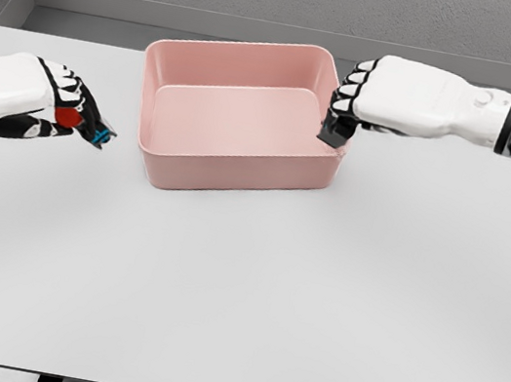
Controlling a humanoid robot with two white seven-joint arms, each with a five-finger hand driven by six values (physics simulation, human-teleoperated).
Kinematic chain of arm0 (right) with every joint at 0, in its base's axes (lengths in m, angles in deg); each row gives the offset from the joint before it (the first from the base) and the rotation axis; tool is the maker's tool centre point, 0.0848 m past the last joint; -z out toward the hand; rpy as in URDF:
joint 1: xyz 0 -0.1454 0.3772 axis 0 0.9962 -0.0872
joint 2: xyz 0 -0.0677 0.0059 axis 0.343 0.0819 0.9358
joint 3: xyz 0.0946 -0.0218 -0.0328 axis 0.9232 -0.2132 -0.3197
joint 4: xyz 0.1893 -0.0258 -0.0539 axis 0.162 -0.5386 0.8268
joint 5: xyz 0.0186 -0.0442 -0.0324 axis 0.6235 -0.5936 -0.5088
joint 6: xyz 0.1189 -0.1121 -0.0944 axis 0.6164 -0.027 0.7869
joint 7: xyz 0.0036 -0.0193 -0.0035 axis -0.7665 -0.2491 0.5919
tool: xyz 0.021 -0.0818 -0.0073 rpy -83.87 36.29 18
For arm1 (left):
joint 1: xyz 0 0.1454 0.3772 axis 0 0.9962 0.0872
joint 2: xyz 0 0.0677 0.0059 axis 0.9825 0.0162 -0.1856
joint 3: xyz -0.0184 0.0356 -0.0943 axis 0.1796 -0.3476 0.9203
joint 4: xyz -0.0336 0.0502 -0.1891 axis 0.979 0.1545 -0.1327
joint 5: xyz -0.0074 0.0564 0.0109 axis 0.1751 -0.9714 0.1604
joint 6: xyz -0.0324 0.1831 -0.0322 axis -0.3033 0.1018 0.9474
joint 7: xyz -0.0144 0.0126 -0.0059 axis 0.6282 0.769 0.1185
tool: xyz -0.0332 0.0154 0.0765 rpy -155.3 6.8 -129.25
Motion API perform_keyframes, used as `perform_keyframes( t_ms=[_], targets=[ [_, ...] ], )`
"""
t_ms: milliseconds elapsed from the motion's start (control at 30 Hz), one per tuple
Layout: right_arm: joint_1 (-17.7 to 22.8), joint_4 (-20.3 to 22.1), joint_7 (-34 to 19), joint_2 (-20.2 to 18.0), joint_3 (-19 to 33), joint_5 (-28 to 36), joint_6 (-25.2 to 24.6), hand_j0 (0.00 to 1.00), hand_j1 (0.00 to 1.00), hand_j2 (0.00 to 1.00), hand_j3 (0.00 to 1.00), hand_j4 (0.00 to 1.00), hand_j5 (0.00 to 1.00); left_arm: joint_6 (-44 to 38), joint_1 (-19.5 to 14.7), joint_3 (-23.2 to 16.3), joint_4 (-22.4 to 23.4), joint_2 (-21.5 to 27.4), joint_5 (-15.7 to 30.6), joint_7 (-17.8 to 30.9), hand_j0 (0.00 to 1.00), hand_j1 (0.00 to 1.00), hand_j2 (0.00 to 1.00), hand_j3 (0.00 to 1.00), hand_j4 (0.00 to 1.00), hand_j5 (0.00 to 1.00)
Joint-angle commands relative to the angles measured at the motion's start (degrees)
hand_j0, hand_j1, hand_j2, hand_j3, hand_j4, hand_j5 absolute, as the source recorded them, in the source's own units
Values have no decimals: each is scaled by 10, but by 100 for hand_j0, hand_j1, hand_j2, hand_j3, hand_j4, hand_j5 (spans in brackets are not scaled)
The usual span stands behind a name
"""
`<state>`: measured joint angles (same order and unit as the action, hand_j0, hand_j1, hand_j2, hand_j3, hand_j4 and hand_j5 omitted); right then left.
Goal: Put the industrial switch in the basket with both arms
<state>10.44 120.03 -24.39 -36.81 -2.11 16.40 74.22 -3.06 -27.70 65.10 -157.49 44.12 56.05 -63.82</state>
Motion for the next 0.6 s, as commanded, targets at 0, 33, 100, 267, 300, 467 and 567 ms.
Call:
perform_keyframes(
  t_ms=[0, 33, 100, 267, 300, 467, 567],
  targets=[
    [0, -31, -1, 26, -3, 1, -1, 50, 50, 50, 50, 50, 50, -1, -1, 0, -1, -7, 4, 0, 48, 48, 48, 48, 48, 48],
    [-6, -37, -1, 31, -4, 1, -1, 50, 50, 50, 50, 50, 50, -1, -4, 0, -2, -10, 3, 0, 48, 48, 48, 48, 48, 48],
    [-12, -43, -1, 38, -4, 1, -1, 50, 50, 50, 50, 50, 50, -1, -7, 0, -2, -11, 3, 0, 48, 48, 48, 48, 48, 48],
    [-16, -62, -9, 64, -5, 0, -1, 50, 50, 50, 50, 50, 50, -1, -31, -6, 3, -29, -1, 0, 48, 48, 48, 48, 48, 48],
    [-17, -69, -10, 74, -5, 0, -1, 50, 50, 50, 50, 50, 50, -1, -40, -13, 5, -30, -1, 0, 48, 48, 48, 48, 48, 48],
    [-27, -104, -10, 106, -5, -1, -1, 50, 50, 50, 50, 50, 50, -1, -50, -17, 11, -35, -2, 1, 48, 48, 48, 48, 48, 48],
    [-34, -132, -10, 130, -6, -3, -1, 51, 51, 51, 51, 51, 51, -1, -82, -54, 16, -44, -3, 4, 48, 48, 48, 48, 48, 48]
  ],
)
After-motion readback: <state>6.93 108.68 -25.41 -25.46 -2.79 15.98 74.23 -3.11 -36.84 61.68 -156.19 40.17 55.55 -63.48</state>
